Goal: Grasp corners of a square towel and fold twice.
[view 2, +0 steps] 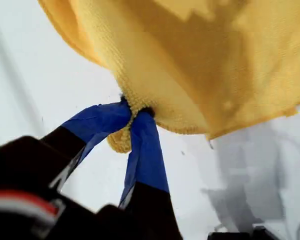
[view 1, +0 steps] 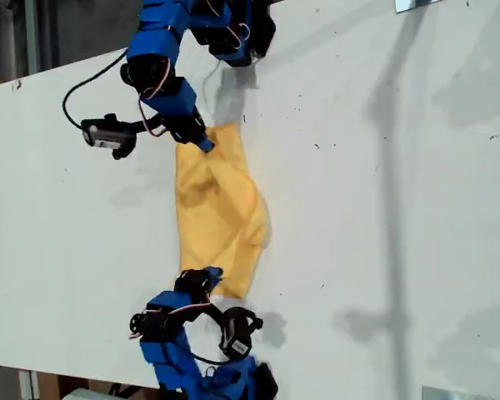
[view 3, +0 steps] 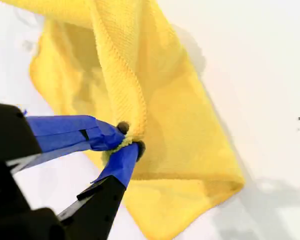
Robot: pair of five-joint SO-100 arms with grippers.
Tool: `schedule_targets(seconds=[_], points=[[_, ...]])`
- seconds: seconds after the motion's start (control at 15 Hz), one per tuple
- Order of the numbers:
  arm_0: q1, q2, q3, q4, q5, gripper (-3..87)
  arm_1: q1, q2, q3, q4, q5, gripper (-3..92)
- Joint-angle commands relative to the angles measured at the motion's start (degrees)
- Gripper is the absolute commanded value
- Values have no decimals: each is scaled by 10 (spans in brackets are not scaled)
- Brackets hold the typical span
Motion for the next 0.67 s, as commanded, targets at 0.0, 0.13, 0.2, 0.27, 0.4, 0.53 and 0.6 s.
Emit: schedule_targets(seconds=[0.0,0.13,0.2,0.27,0.4,0.53,0.6], points=[[-150,53,-3,0,86,-2,140,22,-5,-14,-45,0],[-267,25,-5,-21,140,-2,269,-8,19,-83,-74,0],[-315,6,-22,-31,164,-2,313,-33,12,-111,-94,0],[-358,-19,-50,-32,185,-2,352,-61,-1,-131,-114,0],[-425,-60,-85,-59,221,-2,415,-100,-13,-182,-143,0],[-483,-110,-52,-144,244,-2,461,-136,35,-283,-154,0],[-504,-139,-31,-188,251,-2,467,-162,65,-330,-155,0]])
